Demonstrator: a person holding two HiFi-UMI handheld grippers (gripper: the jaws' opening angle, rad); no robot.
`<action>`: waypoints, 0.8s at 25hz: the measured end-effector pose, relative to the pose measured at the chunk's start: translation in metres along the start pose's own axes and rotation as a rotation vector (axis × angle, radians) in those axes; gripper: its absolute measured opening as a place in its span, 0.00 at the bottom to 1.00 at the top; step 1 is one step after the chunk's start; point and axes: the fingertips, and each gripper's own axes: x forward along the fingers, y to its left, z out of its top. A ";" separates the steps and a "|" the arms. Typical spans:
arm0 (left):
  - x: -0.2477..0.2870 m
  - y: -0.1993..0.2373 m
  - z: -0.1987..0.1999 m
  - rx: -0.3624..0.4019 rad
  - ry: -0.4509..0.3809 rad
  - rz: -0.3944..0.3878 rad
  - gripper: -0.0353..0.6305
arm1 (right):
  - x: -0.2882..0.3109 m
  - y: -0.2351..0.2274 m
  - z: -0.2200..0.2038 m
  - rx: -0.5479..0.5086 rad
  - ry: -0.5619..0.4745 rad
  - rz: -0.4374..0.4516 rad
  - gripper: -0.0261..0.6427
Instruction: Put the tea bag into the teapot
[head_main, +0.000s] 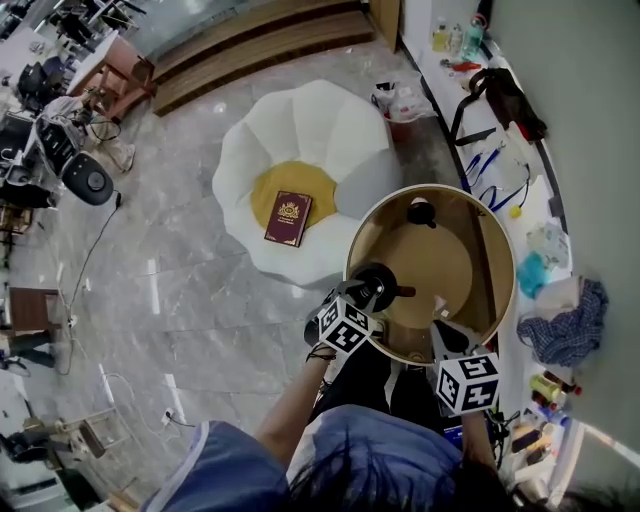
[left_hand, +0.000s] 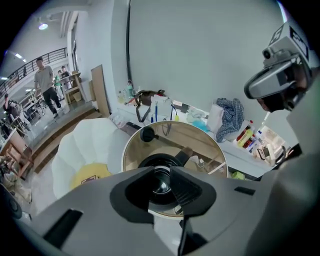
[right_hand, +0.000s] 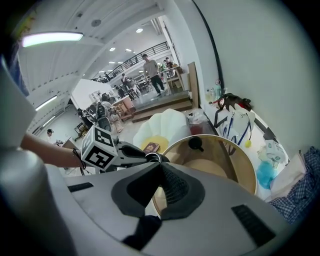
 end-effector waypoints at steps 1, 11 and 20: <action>-0.005 -0.002 0.003 -0.007 -0.014 0.003 0.21 | -0.002 0.001 0.001 -0.009 -0.001 0.006 0.07; -0.068 -0.027 0.043 -0.079 -0.166 0.058 0.17 | -0.029 0.012 0.002 -0.122 -0.019 0.086 0.07; -0.127 -0.072 0.074 -0.191 -0.291 0.142 0.16 | -0.070 0.015 0.006 -0.241 -0.055 0.182 0.07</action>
